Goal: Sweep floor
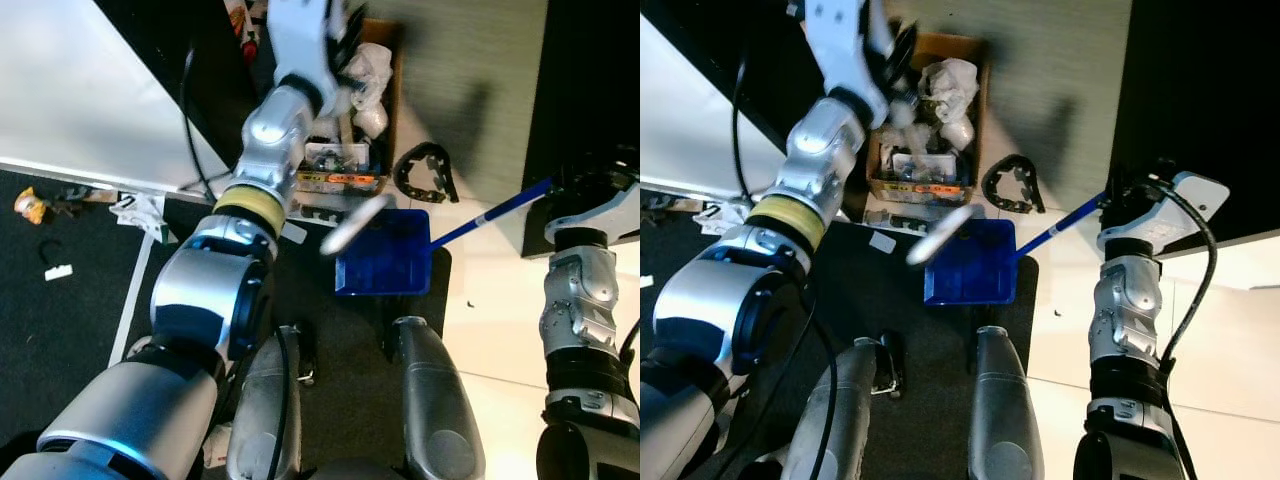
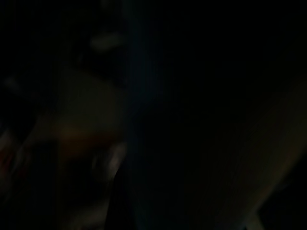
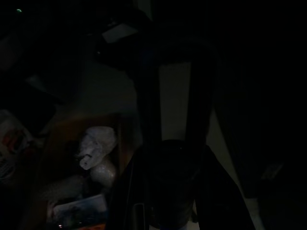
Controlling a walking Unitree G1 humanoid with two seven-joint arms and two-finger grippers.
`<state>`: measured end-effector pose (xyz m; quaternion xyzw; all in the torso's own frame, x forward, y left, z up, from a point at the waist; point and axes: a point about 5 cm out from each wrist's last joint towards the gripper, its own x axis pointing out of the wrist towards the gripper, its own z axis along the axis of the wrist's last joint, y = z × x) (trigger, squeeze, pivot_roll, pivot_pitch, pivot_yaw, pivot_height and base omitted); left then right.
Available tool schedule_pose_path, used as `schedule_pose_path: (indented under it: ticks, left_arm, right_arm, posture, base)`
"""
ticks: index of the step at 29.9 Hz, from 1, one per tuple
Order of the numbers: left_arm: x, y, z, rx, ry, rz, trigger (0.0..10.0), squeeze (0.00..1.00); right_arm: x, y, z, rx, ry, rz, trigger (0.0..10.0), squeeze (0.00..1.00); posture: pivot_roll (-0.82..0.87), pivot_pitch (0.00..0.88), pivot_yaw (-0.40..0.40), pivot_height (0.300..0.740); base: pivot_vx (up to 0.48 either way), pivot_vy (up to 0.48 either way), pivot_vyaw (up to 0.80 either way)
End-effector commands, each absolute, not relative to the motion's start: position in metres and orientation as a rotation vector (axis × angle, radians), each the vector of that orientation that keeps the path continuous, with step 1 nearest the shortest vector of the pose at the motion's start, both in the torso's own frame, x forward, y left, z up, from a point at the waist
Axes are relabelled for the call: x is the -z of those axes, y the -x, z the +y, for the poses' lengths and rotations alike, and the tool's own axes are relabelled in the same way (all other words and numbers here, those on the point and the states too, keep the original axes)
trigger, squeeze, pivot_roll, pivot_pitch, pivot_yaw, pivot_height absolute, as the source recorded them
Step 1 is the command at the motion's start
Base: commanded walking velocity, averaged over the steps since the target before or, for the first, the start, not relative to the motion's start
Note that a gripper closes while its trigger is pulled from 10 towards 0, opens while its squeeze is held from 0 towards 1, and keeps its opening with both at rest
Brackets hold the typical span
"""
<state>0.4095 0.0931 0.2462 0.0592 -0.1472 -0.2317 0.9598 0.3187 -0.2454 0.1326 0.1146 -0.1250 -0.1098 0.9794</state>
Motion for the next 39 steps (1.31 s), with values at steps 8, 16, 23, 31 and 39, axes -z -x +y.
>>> schedule_pose_path:
  ticks: [8, 16, 23, 31, 39]
  left_arm:
    - [-0.249, -0.402, 0.149, 0.295, -0.291, -0.443, 10.0, 0.00]
    - [-0.220, -0.398, 0.155, 0.145, -0.361, -0.412, 10.0, 0.00]
    - [-0.197, -0.387, 0.166, -0.089, -0.292, -0.451, 10.0, 0.00]
    - [-0.183, -0.386, 0.145, -0.059, -0.220, -0.396, 10.0, 0.00]
    - [-0.181, -0.384, 0.070, 0.210, 0.036, -0.331, 10.0, 0.00]
  right_arm:
    - [-0.090, -0.302, -0.246, 0.237, -0.272, -0.092, 10.0, 0.00]
    - [-0.088, -0.296, -0.243, 0.216, -0.258, -0.085, 10.0, 0.00]
    - [-0.098, -0.288, -0.239, 0.175, -0.248, -0.131, 10.0, 0.00]
    - [-0.112, -0.279, -0.224, 0.103, -0.248, -0.201, 10.0, 0.00]
    - [-0.106, -0.274, -0.226, 0.124, -0.241, -0.171, 10.0, 0.00]
  posture:
    - [-0.06, 0.410, 0.057, 0.731]
    - [-0.08, 0.437, 0.043, 0.731]
    - [-0.16, 0.503, 0.023, 0.731]
    - [-0.20, 0.525, 0.020, 0.731]
    - [-0.18, 0.530, 0.022, 0.731]
  base:
    - [0.000, 0.000, 0.00]
    - [0.000, 0.000, 0.00]
    - [0.000, 0.000, 0.00]
    - [0.000, 0.000, 0.00]
    - [0.000, 0.000, 0.00]
